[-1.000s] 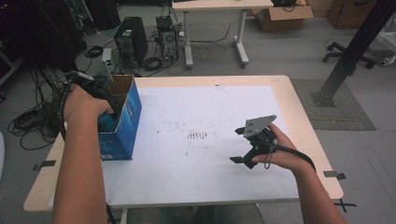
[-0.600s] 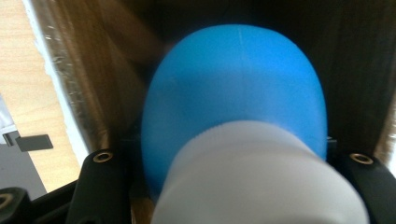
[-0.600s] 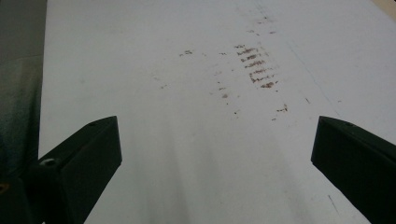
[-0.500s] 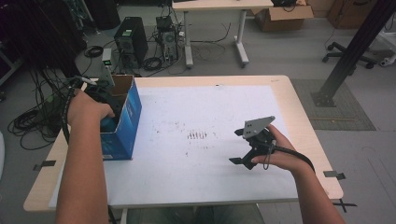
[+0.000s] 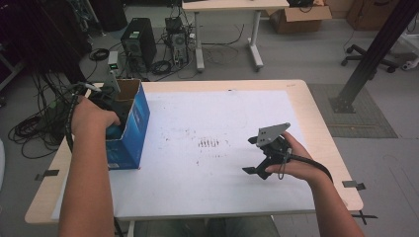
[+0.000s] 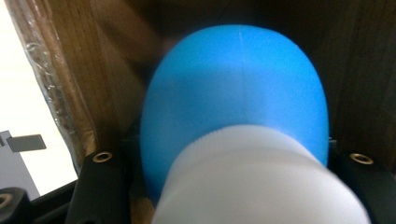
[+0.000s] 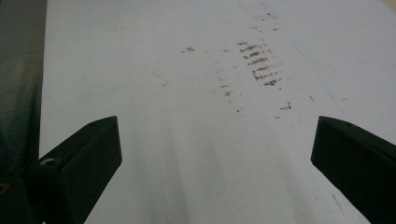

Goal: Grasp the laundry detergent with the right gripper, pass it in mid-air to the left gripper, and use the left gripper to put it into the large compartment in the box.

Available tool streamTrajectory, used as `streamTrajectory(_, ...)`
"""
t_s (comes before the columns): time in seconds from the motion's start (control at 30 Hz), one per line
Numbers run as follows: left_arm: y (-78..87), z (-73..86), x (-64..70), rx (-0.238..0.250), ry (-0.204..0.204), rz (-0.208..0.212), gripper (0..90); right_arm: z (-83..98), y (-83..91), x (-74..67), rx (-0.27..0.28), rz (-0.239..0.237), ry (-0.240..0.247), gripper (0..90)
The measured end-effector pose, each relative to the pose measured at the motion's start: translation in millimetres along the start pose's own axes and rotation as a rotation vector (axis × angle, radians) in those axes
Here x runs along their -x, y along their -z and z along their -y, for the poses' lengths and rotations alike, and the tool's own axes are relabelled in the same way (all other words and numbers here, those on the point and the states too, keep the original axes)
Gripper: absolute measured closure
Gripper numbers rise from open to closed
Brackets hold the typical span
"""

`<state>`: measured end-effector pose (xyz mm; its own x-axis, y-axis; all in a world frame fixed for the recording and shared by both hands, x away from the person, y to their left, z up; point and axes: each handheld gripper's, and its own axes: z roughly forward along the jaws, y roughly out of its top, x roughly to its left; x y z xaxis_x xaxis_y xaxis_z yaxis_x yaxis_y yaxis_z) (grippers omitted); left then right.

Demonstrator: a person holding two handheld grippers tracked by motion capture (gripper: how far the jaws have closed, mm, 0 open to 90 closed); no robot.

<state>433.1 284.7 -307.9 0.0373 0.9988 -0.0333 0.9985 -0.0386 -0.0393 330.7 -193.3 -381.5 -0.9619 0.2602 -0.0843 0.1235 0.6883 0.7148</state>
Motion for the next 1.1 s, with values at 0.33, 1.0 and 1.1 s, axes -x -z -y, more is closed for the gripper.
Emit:
streamTrajectory(0.33,-0.2,1.0,-0.2,0.002,0.004,0.000,38.5,2.6,2.1,-0.7,0.005,0.000,0.002,2.0)
streamTrajectory(1.0,13.9,5.1,3.3,0.029,0.001,0.006,34.2,1.3,5.8,-2.0,0.017,0.003,0.002,1.9)
streamTrajectory(1.1,20.6,6.8,3.3,0.036,0.004,0.003,31.8,1.1,6.5,-2.6,0.019,0.004,0.002,2.0)
